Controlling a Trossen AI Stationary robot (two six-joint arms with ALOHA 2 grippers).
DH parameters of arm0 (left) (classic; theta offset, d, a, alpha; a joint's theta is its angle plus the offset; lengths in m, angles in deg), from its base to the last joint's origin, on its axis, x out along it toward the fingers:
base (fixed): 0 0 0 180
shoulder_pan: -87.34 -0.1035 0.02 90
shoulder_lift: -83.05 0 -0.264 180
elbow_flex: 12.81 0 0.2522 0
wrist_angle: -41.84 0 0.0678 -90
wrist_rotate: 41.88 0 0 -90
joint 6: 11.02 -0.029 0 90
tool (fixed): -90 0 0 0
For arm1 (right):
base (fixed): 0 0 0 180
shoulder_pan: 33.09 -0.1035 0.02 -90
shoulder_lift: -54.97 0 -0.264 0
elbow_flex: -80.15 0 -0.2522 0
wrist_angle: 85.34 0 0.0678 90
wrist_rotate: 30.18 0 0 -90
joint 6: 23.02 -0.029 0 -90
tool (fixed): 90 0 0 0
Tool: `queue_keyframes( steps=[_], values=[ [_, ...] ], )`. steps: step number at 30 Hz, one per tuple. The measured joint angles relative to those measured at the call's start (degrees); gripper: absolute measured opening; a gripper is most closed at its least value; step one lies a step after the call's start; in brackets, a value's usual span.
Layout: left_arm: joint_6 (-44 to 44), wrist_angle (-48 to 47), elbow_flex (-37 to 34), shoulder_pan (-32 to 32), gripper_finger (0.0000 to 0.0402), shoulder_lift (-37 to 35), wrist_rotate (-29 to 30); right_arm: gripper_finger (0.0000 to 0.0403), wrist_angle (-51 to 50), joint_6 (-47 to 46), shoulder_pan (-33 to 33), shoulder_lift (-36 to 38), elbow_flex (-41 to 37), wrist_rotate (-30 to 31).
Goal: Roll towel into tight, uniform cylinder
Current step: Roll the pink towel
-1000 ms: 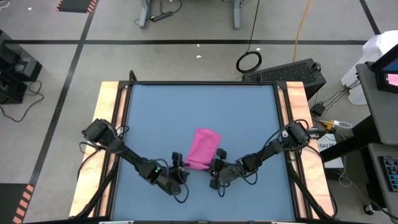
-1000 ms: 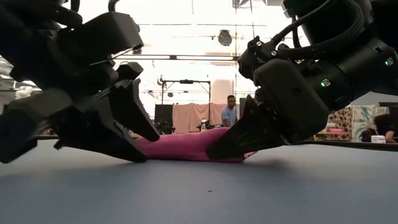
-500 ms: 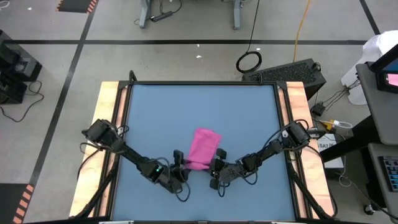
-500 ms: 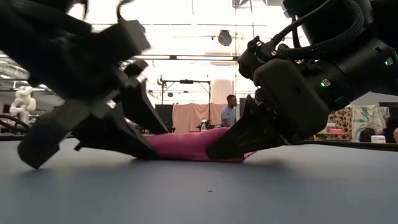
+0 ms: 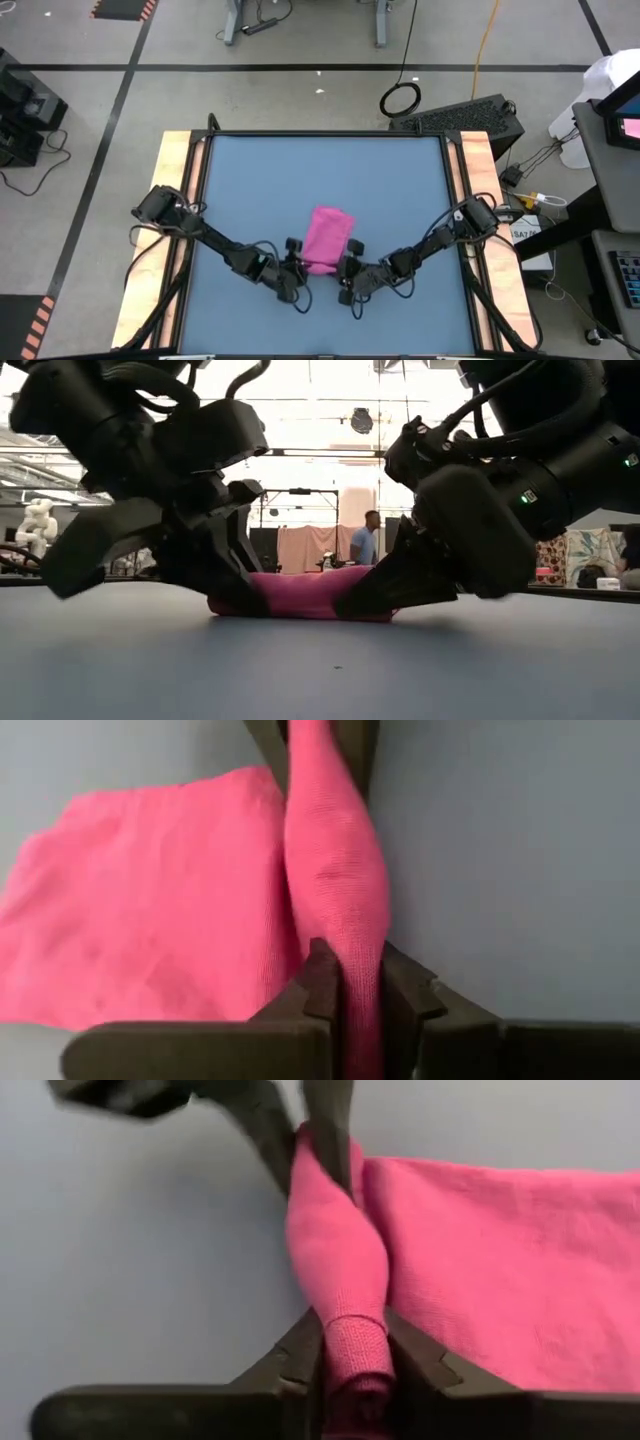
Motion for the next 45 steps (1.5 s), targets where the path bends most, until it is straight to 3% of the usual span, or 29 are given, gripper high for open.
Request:
queue_keyframes(
  steps=[4,8,11,14,20,24,45],
  values=[
    [4.2,-1.7,0.0,-1.7,0.0034,-1.6,-6.2,0.012,-0.9,6.0,-1.3,1.1,-0.1,0.7],
    [8.8,-1.8,0.3,-4.7,0.0044,-2.4,-17.7,0.0185,-3.0,12.5,-3.8,3.4,-0.3,1.6],
    [11.1,-1.4,0.4,-7.3,0.0046,-2.4,-25.8,0.0222,-4.7,14.2,-6.2,4.4,-0.3,7.6],
    [11.4,-1.3,0.4,-9.7,0.0047,-2.4,-31.5,0.0243,-4.0,15.8,-8.2,4.7,-0.3,13.1],
    [12.9,-1.1,0.4,-13.3,0.0049,-2.4,-39.0,0.0248,4.4,21.8,-9.1,4.2,-0.2,13.0],
    [12.9,-1.2,0.4,-14.4,0.005,-2.4,-39.7,0.0242,8.4,21.9,-7.5,2.5,-0.1,10.5],
    [12.4,0.6,0.2,-14.7,0.0051,-2.3,-37.9,0.0169,6.7,12.2,-5.5,-0.1,-0.1,7.5]
  ],
)
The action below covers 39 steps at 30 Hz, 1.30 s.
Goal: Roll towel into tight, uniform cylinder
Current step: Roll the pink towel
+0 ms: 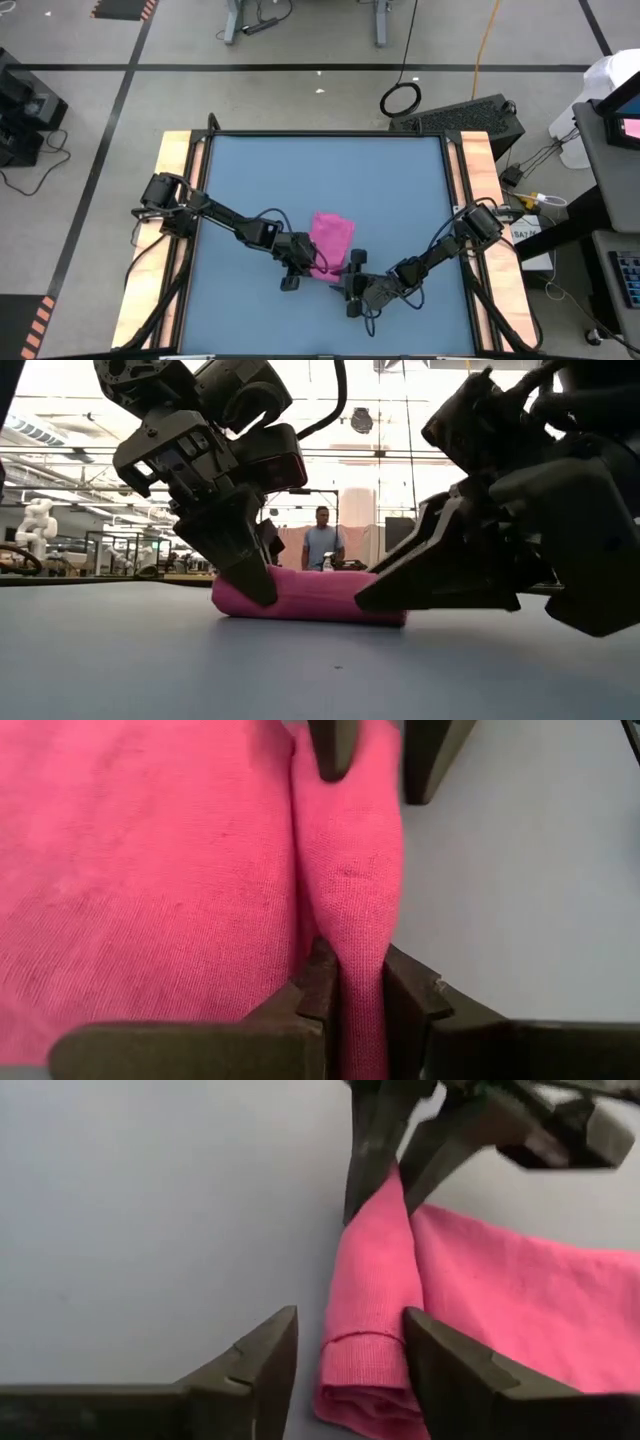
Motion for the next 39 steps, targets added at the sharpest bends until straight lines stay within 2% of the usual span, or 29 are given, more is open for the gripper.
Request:
queue_keyframes(
  steps=[4,7,18,22,31,35,39],
  values=[
    [0.0,1.2,0.0,0.0,0.0056,0.0,2.9,0.0143,-2.7,-3.1,-0.1,0.1,0.0,0.2],
    [0.0,1.5,0.0,0.2,0.0076,0.0,6.1,0.0127,-4.3,-4.2,-0.6,0.1,0.1,0.5],
    [-5.1,1.9,-0.1,4.0,0.0229,-4.2,7.3,0.0085,-5.8,-4.2,-1.1,0.2,0.1,0.3],
    [-7.9,2.7,0.0,7.7,0.0272,-5.4,12.6,0.0077,-6.4,-4.3,-1.1,0.2,0.1,-0.4],
    [-20.3,1.8,-1.5,18.3,0.0283,-4.2,34.7,0.0074,-7.1,-5.5,-1.0,0.2,0.1,-0.8],
    [-20.8,1.9,-2.5,18.1,0.0278,-2.9,37.0,0.0073,-7.1,-5.6,-1.0,0.2,0.1,-0.9],
    [-20.8,2.5,-2.4,16.2,0.0256,-1.7,37.9,0.0073,-7.1,-5.6,-1.0,0.2,0.1,-1.0]
  ],
)
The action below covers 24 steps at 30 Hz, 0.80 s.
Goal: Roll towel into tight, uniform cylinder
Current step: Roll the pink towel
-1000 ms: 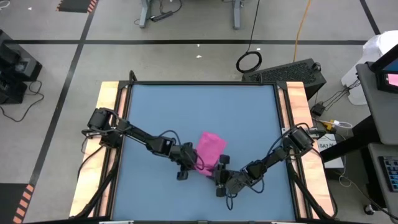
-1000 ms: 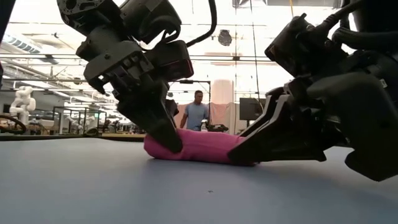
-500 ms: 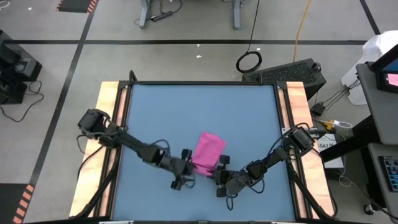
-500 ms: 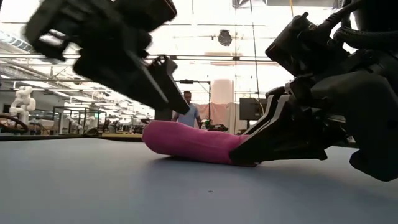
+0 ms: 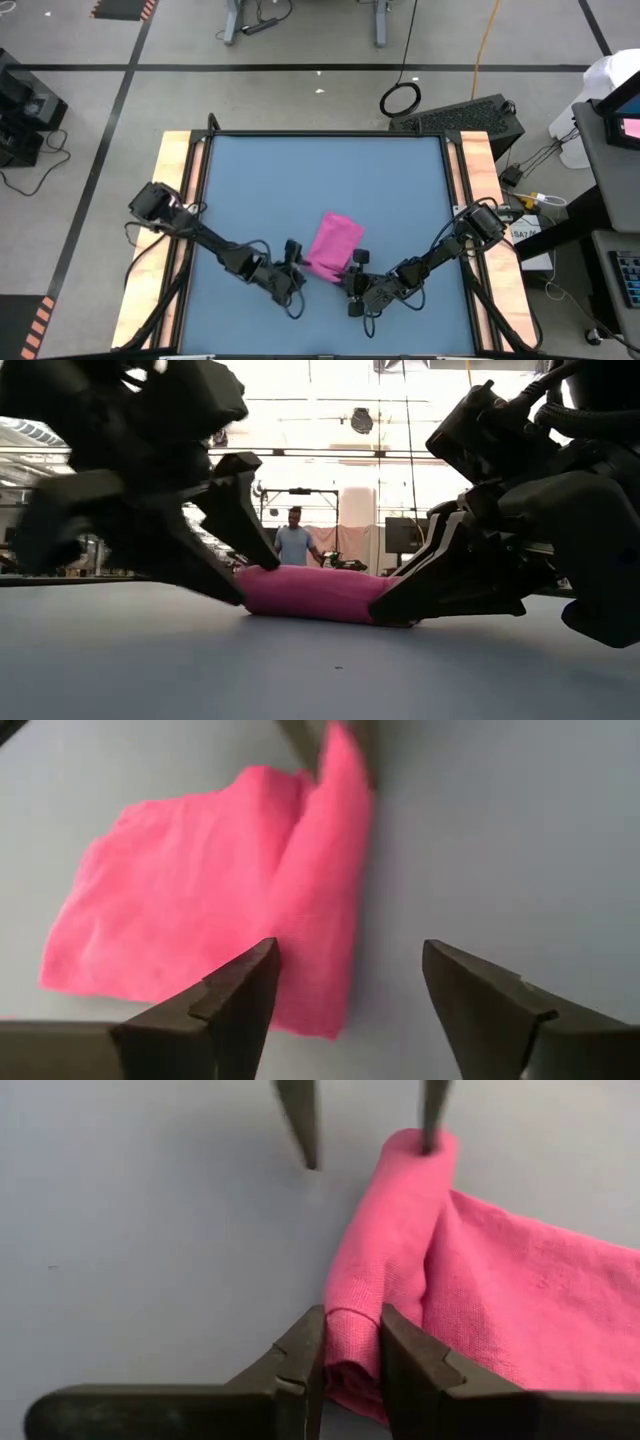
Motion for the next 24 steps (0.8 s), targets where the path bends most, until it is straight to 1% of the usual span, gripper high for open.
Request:
queue_keyframes(
  steps=[5,10,14,19,22,24],
  values=[
    [-0.4,0.0,0.0,-2.4,0.0225,0.2,-0.4,0.0073,-0.1,0.0,0.0,0.0,0.0,-0.1],
    [-0.4,-0.3,0.0,-4.3,0.0194,1.0,-5.2,0.0073,-0.1,0.0,0.0,0.0,0.0,-0.1],
    [-0.8,0.7,0.1,-5.2,0.0172,2.5,-5.3,0.0073,0.1,0.0,0.0,-0.1,0.0,-0.1],
    [-1.6,2.4,0.2,-6.0,0.0166,4.0,-5.1,0.0073,0.1,0.1,0.0,-0.1,0.0,-0.1],
    [-0.2,2.2,0.2,-6.2,0.0165,4.0,-5.9,0.0075,0.1,1.2,-0.1,-0.1,0.0,-0.1],
    [1.0,1.8,0.2,-6.2,0.0158,3.7,-6.1,0.0084,0.0,2.8,-0.3,0.0,0.0,-0.1]
  ],
)
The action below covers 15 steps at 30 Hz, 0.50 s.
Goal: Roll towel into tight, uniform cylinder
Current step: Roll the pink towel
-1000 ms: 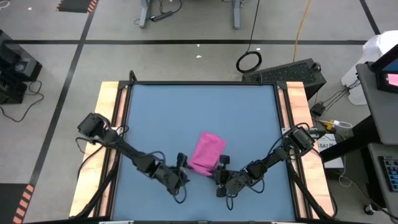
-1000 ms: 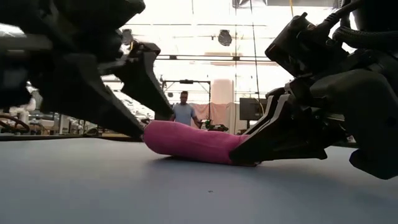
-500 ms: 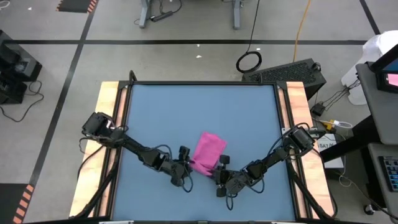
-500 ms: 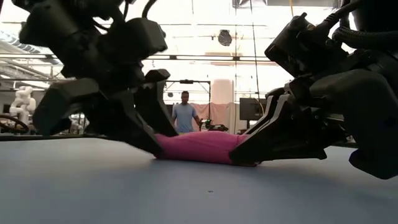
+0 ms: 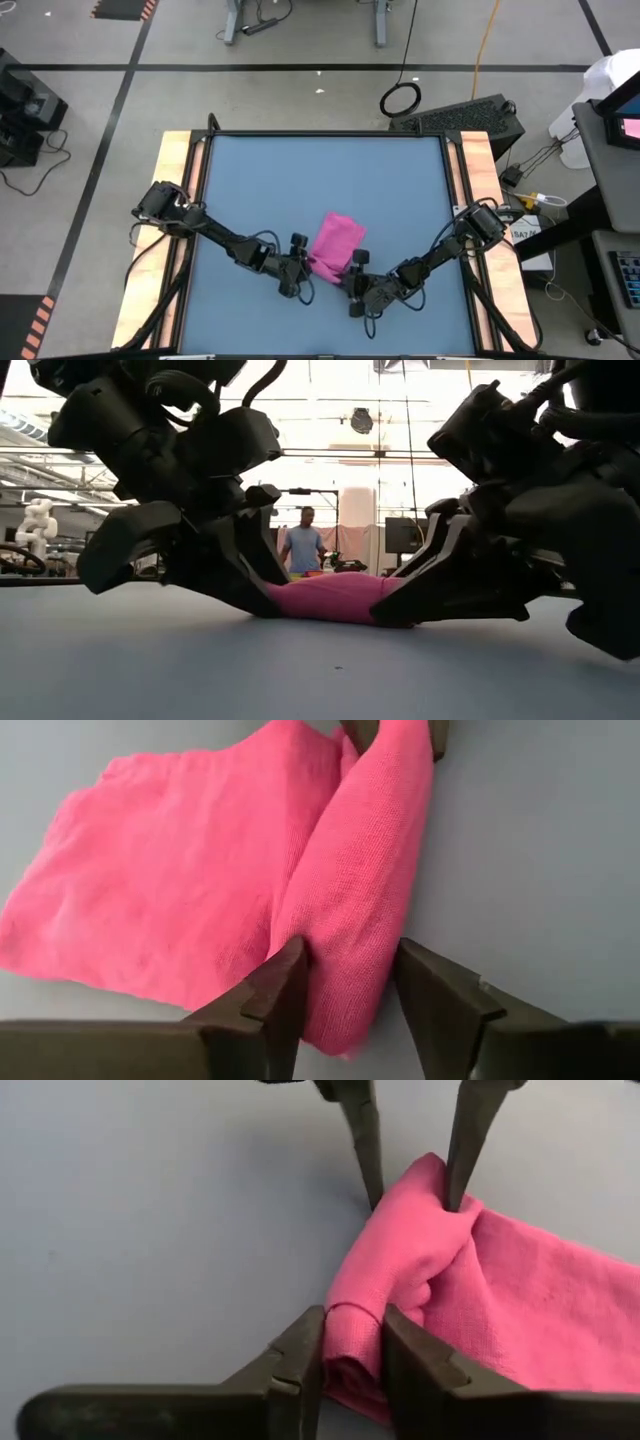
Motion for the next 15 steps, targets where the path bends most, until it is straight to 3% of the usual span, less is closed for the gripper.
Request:
queue_keyframes(
  steps=[10,15],
  values=[
    [9.4,-4.1,2.1,-2.7,0.0031,-0.4,-7.9,0.0181,-11.6,0.5,-2.9,8.5,-0.2,2.9],
    [10.0,-5.4,4.2,-5.2,0.002,-0.2,-16.8,0.02,-10.0,-0.9,-4.9,10.1,-0.2,5.9]
  ],
)
